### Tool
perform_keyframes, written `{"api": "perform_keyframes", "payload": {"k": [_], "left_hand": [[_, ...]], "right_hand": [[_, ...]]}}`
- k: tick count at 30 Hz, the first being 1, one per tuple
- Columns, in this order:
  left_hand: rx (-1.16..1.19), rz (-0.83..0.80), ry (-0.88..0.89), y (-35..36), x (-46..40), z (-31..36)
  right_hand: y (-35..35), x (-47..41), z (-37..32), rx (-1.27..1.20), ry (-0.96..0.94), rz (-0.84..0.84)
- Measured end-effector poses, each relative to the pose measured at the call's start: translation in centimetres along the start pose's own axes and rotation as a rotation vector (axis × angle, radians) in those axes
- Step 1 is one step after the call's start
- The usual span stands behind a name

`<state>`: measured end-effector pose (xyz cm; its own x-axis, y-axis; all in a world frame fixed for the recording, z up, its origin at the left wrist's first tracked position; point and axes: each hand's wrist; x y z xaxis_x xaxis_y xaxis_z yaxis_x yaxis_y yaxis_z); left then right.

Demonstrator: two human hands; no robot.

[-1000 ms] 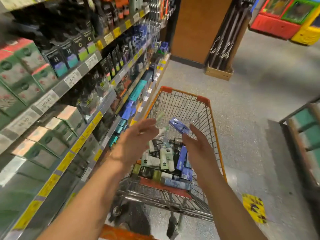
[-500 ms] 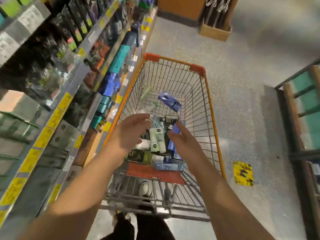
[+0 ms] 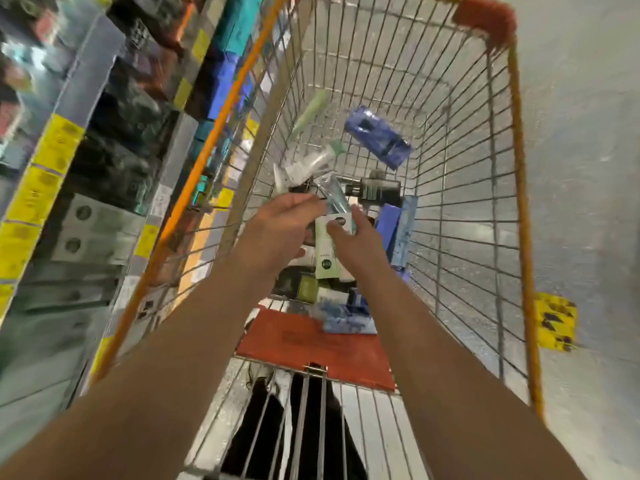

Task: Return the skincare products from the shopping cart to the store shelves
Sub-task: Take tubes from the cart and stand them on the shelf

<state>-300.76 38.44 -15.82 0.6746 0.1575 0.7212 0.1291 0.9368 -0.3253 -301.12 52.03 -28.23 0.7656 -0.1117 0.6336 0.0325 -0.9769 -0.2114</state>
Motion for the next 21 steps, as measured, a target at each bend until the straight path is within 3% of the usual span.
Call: {"api": "perform_keyframes", "payload": {"k": [7, 12, 17, 21], "left_hand": [[-0.084, 0.014, -0.094, 2.0, -5.2, -1.7], [-0.104, 0.004, -0.128, 3.2, -7.7, -2.9], [-0.146, -0.004, -0.153, 3.6, -9.2, -4.3], [-0.139, 0.018, -0.160, 3.9, -10.2, -4.6]], "right_hand": [[1.7, -7.5, 4.4, 0.373, -0.010, 0.029], [2.1, -11.1, 6.3, 0.382, -0.114, 0.077], [2.7, -13.4, 7.2, 0.233, -0.182, 0.106], [3.1, -14.7, 7.5, 0.320, -0.182, 0.055]]}}
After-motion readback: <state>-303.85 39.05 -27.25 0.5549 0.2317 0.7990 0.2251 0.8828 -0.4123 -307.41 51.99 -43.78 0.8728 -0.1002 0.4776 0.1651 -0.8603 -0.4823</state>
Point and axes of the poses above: each hand's wrist, its own x-axis away from the middle knuckle, its own y-axis out of the palm, z = x × y, and after that the axes turned 15 degrees about -x, right-handed
